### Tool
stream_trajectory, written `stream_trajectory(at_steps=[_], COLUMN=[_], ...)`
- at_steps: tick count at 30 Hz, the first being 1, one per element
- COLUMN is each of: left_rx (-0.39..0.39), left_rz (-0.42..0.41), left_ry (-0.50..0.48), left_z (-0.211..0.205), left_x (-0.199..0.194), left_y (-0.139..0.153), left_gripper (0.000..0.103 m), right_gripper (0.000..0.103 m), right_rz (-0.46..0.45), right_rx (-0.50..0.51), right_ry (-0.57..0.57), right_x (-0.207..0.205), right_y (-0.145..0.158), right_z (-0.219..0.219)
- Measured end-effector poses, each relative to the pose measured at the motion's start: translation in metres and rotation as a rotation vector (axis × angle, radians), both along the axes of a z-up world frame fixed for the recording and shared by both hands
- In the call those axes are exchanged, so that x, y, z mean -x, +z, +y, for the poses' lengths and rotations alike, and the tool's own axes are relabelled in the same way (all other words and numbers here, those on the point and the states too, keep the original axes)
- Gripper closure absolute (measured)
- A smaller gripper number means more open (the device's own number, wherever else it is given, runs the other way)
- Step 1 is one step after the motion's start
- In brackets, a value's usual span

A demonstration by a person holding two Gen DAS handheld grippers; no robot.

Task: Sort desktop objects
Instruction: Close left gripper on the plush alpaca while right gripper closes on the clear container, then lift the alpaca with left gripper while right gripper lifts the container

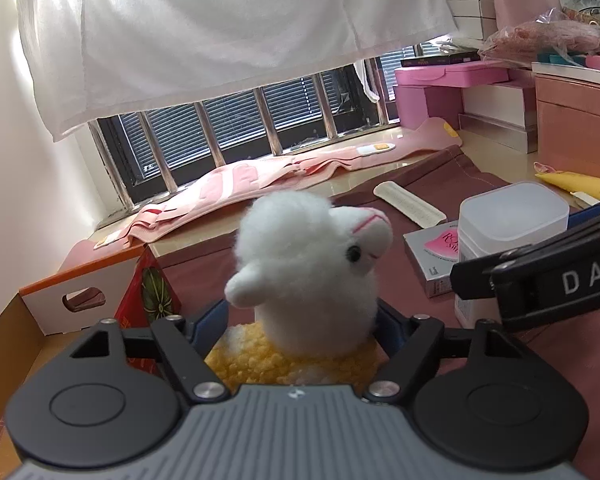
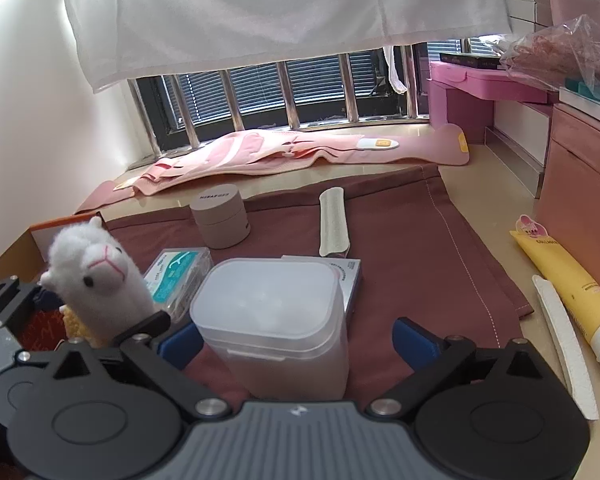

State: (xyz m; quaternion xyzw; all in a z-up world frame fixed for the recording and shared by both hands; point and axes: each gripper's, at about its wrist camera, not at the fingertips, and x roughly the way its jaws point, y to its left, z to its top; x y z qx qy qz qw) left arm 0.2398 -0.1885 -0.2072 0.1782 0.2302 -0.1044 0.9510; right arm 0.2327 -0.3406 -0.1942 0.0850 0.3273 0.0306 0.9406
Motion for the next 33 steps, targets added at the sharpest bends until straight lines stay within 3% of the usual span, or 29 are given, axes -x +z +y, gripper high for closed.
stream_trajectory(at_steps=[7, 14, 21, 33], left_rx=[-0.008, -0.041, -0.032, -0.005], left_rz=[-0.023, -0.046, -0.045, -0.031], left_ry=[-0.033, -0.050, -0.062, -0.058], left_z=[-0.004, -0.008, -0.007, -0.005], left_x=[0.005, 0.010, 0.010, 0.009], left_y=[-0.002, -0.002, -0.001, 0.001], left_gripper=[0.042, 0.044, 0.050, 0.054], right_gripper=[0.010, 0.017, 0.034, 0.035], right_rz=[0.013, 0.027, 0.049, 0.068], right_rx=[0.025, 0.047, 0.062, 0.051], right_ry=[-0.001, 0.000, -0.009, -0.024], right_x=[-0.001, -0.001, -0.002, -0.002], right_y=[0.000, 0.002, 0.008, 0.010], right_z=[0.006, 0.014, 0.019, 0.018])
